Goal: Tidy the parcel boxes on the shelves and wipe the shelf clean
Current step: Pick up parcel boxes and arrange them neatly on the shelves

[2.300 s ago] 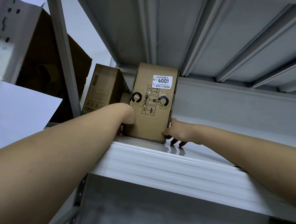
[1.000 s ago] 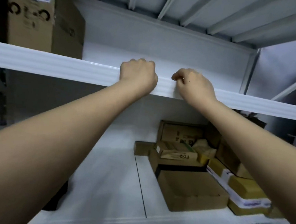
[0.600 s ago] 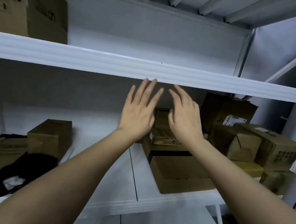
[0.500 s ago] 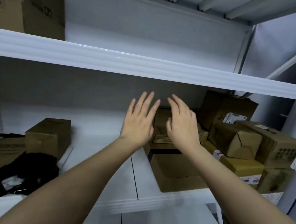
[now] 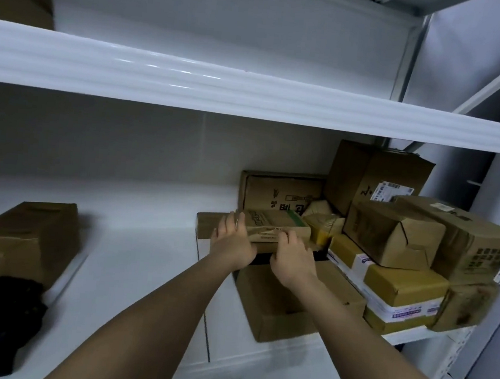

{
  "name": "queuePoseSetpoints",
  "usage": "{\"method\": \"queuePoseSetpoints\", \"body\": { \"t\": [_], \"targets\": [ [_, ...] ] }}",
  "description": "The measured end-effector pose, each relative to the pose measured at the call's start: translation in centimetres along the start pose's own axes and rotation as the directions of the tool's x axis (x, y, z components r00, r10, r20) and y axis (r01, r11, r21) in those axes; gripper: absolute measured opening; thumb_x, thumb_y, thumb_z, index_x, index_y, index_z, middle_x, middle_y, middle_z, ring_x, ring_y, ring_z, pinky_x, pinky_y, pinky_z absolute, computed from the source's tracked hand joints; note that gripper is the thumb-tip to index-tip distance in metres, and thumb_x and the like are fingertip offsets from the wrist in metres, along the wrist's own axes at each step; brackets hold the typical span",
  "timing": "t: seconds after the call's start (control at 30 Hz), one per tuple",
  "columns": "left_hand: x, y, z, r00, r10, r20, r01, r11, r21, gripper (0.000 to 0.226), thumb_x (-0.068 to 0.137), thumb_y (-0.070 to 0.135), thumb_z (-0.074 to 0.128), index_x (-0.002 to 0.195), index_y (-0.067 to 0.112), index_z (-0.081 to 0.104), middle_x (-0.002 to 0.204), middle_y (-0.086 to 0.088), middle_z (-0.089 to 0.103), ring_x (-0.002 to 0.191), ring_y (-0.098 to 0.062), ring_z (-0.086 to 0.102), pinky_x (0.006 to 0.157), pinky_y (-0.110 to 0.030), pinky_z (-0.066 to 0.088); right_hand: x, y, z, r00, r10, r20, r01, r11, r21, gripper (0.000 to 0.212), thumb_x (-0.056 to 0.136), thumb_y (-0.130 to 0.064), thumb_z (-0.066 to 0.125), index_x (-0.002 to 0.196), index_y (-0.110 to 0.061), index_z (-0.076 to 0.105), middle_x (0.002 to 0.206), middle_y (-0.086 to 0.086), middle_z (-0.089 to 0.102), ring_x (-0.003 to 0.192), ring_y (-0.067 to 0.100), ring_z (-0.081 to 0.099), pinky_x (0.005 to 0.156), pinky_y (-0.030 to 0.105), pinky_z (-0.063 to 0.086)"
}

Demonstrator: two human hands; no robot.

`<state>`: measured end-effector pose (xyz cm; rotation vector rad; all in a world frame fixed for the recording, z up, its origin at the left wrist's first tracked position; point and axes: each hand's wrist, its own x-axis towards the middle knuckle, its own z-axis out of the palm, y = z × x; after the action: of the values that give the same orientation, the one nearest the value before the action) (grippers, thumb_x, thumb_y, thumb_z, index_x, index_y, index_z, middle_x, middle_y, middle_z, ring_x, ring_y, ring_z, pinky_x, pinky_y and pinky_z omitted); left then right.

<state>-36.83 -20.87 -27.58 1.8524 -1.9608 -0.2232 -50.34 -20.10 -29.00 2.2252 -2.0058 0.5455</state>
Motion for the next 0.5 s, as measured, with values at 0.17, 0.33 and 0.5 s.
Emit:
{"method": "queuePoseSetpoints", "body": {
  "t": [0.17,0.33,0.5],
  "targets": [
    [3.8,1.5,3.8,0.986,-0.124,0.116,0.133,0.988,-0.081,0.086,0.092,0.036,0.051,0.153,0.016,-0.006,0.160,-0.009,-0.005,0.147,-0.029,-0.002,0.119,-0.041,0.011,4.6,4.0,2.0,0.995,0.034,0.097,-0.044,0.994,0.103,0.050,0.095,-0.027,0.047,0.140,-0.014,0.033,0.141,0.010,0.035,0.128,0.028,0.039,0.103,0.041,0.039],
    [7.6,2.2,6.2,0.951,-0.237,0.197,0.268,0.951,-0.153,0.084,0.095,0.041,0.046,0.153,0.014,-0.010,0.159,-0.011,-0.008,0.147,-0.029,-0.003,0.119,-0.043,0.011,10.0,8.5,3.6,0.976,0.070,0.207,-0.118,0.966,0.231,0.054,0.096,-0.038,0.046,0.140,-0.011,0.031,0.145,0.014,0.029,0.130,0.030,0.037,0.102,0.040,0.039],
    [10.3,1.7,7.5,0.926,-0.322,0.200,0.363,0.903,-0.229,0.085,0.094,0.052,0.045,0.153,0.016,-0.003,0.159,-0.012,-0.004,0.146,-0.032,0.002,0.118,-0.047,0.014,13.8,11.0,5.2,0.943,0.194,0.270,-0.289,0.882,0.373,0.067,0.095,-0.041,0.047,0.148,-0.011,0.018,0.148,0.014,0.023,0.131,0.031,0.036,0.105,0.044,0.039]
  ]
}}
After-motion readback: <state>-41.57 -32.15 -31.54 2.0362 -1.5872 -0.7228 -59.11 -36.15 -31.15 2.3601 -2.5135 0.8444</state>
